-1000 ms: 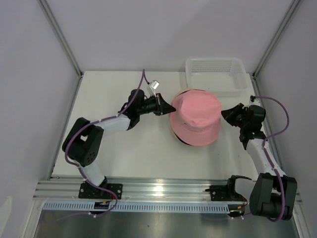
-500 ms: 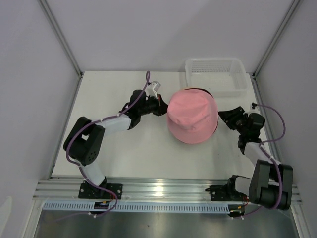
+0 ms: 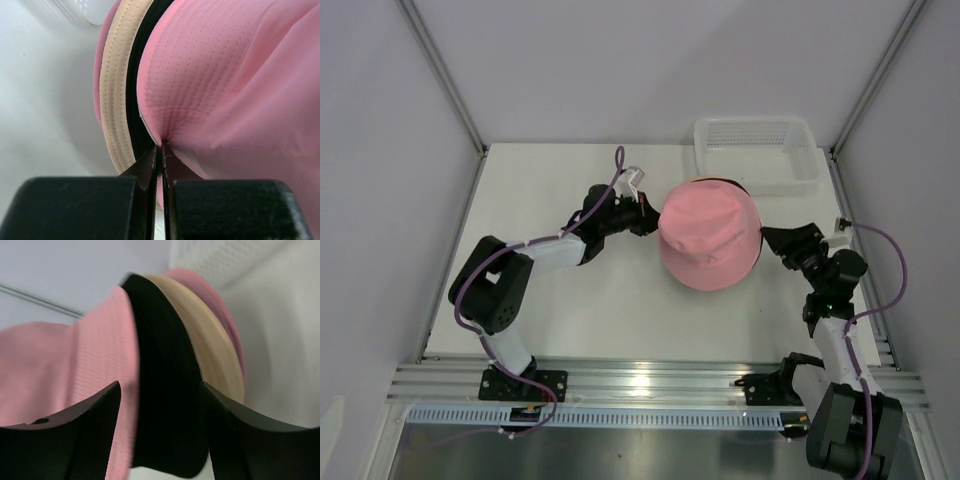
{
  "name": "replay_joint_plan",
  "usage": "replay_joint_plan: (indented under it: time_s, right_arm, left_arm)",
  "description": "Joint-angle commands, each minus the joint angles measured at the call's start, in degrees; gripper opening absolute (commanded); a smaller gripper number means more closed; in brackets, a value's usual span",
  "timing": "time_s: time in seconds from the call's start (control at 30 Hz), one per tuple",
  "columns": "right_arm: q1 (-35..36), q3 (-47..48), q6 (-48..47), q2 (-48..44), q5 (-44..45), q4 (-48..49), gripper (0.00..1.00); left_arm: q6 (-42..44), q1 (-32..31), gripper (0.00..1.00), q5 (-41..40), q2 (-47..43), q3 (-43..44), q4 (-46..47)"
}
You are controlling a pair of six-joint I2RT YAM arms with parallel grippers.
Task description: Stack the hats
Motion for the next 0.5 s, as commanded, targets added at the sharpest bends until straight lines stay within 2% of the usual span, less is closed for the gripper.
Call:
replay_joint_plan:
  time_s: [0.0,0.13,0.23,0.4,0.47]
  right_arm:
    - [-0.13,-4.09,5.29,3.45,-4.97,7.61,0.68]
    - [0.31,-6.21,10.73,6.44,-6.83,15.60,0.68]
    - [1.27,-6.47,11.89,6.71,-7.00,16.50,0.68]
    - [0.57,-6.13,10.84,2.24,-2.89,10.72,0.68]
    - [0.31,-4.47,8.83,-2.16,0.10,2.56,0.68]
  left_arm:
    - [1.34,-0.57,0.01,-1.08,-1.46,-1.58,-0.08]
    - [1.25,-0.57,0.01,-1.08,-1.55,-2.02,0.45]
    - [1.16,-0.66,0.01,-1.17,-1.46,-2.11,0.80]
    - [0.99,-0.75,0.01,-1.08,-1.37,-2.37,1.68]
    - [1.08,-0.83,0.01,-0.82,-1.37,-2.29,1.76]
